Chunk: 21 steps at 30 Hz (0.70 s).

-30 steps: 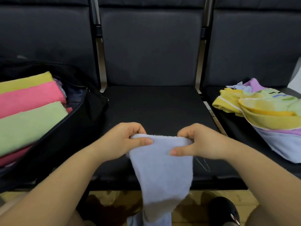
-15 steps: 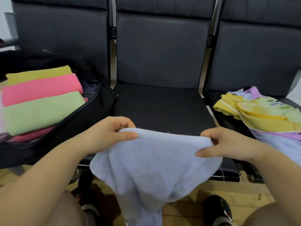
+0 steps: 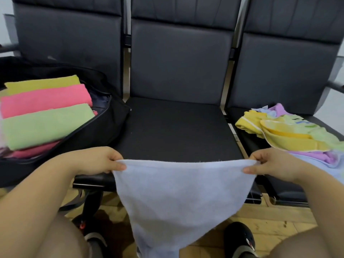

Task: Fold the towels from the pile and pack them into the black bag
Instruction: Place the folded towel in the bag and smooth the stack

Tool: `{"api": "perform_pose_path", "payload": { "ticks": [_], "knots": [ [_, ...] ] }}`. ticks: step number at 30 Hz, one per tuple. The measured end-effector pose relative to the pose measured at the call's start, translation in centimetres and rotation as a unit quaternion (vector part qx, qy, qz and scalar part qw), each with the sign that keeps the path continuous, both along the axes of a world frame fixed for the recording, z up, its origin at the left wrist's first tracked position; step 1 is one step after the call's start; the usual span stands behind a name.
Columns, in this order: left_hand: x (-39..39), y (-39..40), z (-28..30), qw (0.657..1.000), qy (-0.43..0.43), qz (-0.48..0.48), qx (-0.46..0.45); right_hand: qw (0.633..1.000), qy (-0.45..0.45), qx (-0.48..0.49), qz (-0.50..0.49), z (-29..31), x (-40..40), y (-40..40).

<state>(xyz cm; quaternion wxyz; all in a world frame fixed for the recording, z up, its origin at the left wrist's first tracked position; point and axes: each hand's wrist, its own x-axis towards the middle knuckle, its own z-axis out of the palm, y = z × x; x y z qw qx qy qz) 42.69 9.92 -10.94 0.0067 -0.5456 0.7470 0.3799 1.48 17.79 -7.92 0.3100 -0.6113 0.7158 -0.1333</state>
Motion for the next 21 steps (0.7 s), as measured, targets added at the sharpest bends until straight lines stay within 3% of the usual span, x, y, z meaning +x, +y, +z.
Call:
{"api": "perform_pose_path", "payload": {
  "ticks": [3, 6, 8, 10, 12, 15, 18, 21],
  "knots": [
    [0.3, -0.2, -0.2, 0.977, 0.169, 0.098, 0.082, 0.99, -0.133, 0.038, -0.033, -0.1, -0.6, 0.0],
    [0.6, 0.1, 0.9, 0.928, 0.296, 0.117, 0.191, 0.937, -0.323, 0.125, -0.035, 0.0, -1.3, 0.3],
    [1.4, -0.1, 1.7, 0.896, 0.379, 0.103, 0.208, 0.914, -0.394, 0.098, -0.01, 0.8, -1.3, 0.5],
    [1.8, -0.5, 2.2, 0.888, 0.411, 0.112, 0.175, 0.907, -0.417, 0.052, -0.024, 1.1, -1.3, 0.2],
    [1.3, -0.9, 2.1, 0.918, 0.356, 0.136, 0.107, 0.926, -0.367, 0.05, -0.077, 0.5, -1.4, -0.8],
    [-0.4, -1.7, 1.4, 0.968, 0.169, 0.176, -0.067, 0.976, -0.163, -0.018, -0.142, -0.7, -1.3, -2.6],
    [-1.8, -3.0, 0.8, 0.96, 0.068, 0.211, -0.169, 0.982, -0.061, -0.081, -0.157, -0.9, -1.1, -4.3],
    [-3.3, -4.2, 0.5, 0.943, 0.103, 0.277, -0.154, 0.969, -0.07, -0.147, -0.186, -1.1, -0.6, -6.1]
  ]
}}
